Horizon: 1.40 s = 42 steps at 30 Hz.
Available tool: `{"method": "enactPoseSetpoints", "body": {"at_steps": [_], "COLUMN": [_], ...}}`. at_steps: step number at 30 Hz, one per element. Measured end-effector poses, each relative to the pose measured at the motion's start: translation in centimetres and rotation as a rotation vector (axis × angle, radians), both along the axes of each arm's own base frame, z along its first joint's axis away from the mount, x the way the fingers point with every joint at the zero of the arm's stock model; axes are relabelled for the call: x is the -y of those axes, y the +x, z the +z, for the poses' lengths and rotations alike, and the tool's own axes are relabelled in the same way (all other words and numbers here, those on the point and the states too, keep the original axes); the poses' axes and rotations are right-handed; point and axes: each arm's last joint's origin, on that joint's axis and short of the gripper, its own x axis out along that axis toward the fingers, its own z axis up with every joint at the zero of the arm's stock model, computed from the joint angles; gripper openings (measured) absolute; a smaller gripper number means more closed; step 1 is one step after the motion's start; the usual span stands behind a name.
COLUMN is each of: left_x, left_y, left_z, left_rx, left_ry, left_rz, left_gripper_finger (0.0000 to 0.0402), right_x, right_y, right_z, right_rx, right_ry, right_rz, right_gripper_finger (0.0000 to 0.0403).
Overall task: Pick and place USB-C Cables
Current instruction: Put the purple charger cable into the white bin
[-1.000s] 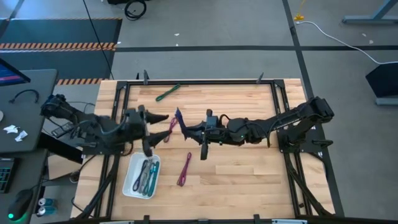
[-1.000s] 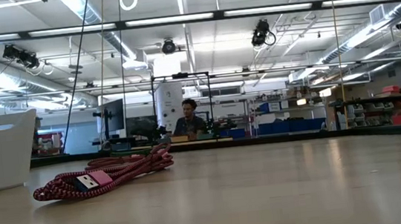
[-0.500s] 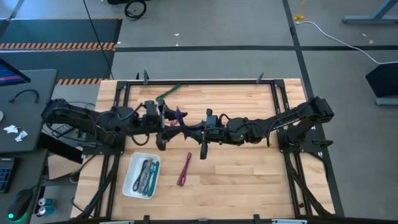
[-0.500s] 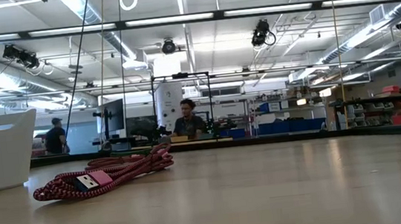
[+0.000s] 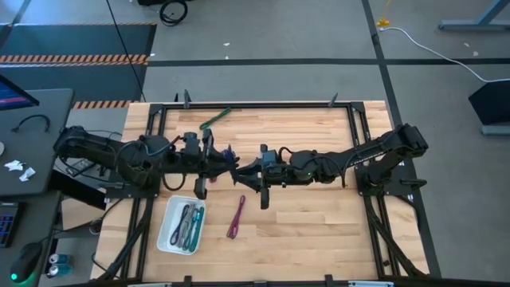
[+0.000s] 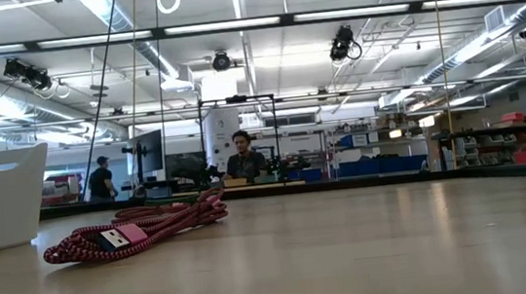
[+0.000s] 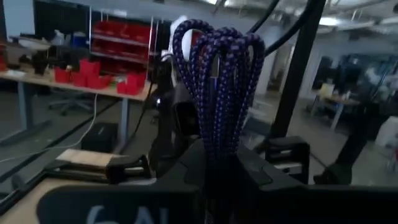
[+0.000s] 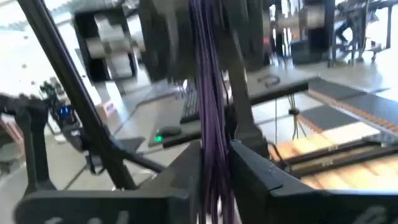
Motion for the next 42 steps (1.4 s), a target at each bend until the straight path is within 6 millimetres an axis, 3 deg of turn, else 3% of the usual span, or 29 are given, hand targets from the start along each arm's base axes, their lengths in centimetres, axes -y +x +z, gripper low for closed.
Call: {"method": "enactPoseSetpoints", "body": {"at_steps": [7,11,16,24,28,33,42], "left_x": [0.4,0.2,1.7,7.8,8.9,8.7,8.4], "left_y": [-2.2,-4.0,-6.8,-9.4,-11.3,-12.6,-13.0], "left_z": [2.2,-0.3,-6.1,-14.6,-17.3,-19.1,-19.8], "left_rx": [-0.367,-0.688,-1.002,-1.074,-1.120,-1.170,-1.250], "left_ry": [-0.017,-0.125,-0.344,-0.927,-1.054,-1.068,-1.068], "left_rz": [0.029,0.155,0.339,0.298,0.392,0.499,0.534], "left_gripper_finger": [0.0041,0.0042,0.0041,0.0042,0.0042,0.0043,0.0073], "right_x": [1.2,1.7,2.0,2.6,2.9,3.5,3.9], "right_y": [0.2,0.2,0.2,0.2,0.3,0.3,0.4], "right_z": [-1.3,-2.0,-2.3,-2.5,-2.5,-2.6,-2.6], "right_rx": [-0.133,-0.201,-0.229,-0.246,-0.251,-0.258,-0.261], "right_ry": [-0.021,-0.035,-0.002,-0.005,-0.006,-0.007,-0.005], "right_rz": [-0.096,-0.117,-0.127,-0.141,-0.151,-0.163,-0.166], "right_gripper_finger": [0.0148,0.0160,0.0158,0.0158,0.0158,0.0158,0.0158]}}
